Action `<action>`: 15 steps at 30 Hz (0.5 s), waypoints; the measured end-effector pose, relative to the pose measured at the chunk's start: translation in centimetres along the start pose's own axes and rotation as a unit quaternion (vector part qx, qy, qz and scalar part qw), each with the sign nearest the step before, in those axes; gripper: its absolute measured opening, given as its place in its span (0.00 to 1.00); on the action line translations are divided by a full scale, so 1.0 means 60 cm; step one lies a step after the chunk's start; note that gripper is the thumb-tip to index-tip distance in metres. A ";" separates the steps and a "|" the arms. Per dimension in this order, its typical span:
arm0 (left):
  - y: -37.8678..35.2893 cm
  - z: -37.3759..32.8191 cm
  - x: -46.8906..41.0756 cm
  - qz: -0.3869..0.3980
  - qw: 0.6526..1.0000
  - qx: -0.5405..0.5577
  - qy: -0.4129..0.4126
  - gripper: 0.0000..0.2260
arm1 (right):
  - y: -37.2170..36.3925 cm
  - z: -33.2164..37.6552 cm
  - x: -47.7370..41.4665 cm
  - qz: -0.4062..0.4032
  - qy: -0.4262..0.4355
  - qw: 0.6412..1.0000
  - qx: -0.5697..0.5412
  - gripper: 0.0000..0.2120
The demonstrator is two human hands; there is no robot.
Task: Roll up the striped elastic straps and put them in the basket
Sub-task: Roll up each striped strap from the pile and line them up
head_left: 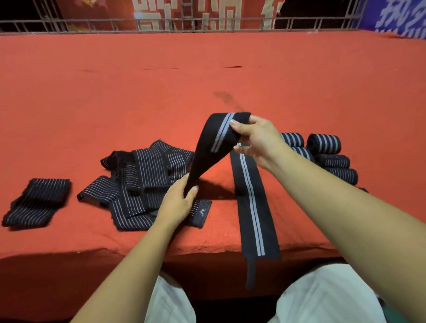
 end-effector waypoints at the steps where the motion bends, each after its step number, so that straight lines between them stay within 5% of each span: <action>1: 0.004 0.000 -0.003 -0.022 1.000 0.002 0.010 0.15 | 0.001 0.000 0.001 0.006 -0.002 1.000 -0.005 0.03; 8: 0.017 0.008 -0.034 -0.039 0.998 -0.022 0.032 0.09 | 0.032 0.043 0.005 -0.027 -0.030 0.972 -0.230 0.04; 15: 0.097 -0.088 -0.058 -0.161 0.984 -0.016 -0.071 0.10 | 0.083 0.068 -0.007 -0.073 0.050 0.979 -0.183 0.04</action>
Point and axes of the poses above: each hand's wrist, its own x-axis away from the middle knuckle, its own y-axis out of the back of the hand, z = x × y, the point moved 6 cm from there along -x, towards the middle knuckle, and after that the axes turned 9 degrees about -x, right-handed, at the moved point
